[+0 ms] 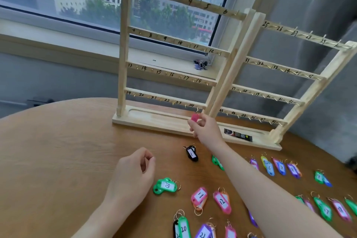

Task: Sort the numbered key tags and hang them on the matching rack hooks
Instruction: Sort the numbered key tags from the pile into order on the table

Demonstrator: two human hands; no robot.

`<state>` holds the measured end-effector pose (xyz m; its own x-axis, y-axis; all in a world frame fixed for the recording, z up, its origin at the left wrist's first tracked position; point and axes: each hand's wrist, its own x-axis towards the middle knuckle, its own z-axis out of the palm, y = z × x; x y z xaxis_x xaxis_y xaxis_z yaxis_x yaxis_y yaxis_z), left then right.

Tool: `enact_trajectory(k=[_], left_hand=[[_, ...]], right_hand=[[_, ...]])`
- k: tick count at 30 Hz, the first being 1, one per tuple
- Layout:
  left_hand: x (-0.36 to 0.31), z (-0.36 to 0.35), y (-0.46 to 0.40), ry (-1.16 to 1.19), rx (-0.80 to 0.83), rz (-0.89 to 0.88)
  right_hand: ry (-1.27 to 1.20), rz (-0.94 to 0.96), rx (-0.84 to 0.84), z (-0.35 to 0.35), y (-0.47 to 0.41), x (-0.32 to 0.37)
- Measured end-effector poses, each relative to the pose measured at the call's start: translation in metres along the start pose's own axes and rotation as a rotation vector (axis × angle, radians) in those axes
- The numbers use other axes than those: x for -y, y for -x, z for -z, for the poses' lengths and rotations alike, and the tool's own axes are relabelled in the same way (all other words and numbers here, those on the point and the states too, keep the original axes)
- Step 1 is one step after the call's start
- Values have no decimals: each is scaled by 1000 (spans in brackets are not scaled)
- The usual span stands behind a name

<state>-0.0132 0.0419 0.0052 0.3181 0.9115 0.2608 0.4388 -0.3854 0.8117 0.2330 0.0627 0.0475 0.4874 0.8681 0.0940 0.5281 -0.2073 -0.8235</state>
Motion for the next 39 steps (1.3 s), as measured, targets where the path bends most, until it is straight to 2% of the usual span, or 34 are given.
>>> enact_trajectory(k=[7,14,18,27,33,39], left_hand=[[-2,0,-2,0,-19,39],[-3,0,-2,-31,6,36],[-6,0,-3,-35,-3,38],[-7,3,0,-75,23,14],[-9,2,2,-114,31,10],[-4,2,-3,-138,42,10]], right_hand=[[-131,45,-8,7,6,-6],[-118,102,-56,19,7,5],[-240,80,-62,31,18,15],[-119,5,64,62,93,-5],[-83,-67,85,97,152,-16],[-165,-97,78,127,214,-28]])
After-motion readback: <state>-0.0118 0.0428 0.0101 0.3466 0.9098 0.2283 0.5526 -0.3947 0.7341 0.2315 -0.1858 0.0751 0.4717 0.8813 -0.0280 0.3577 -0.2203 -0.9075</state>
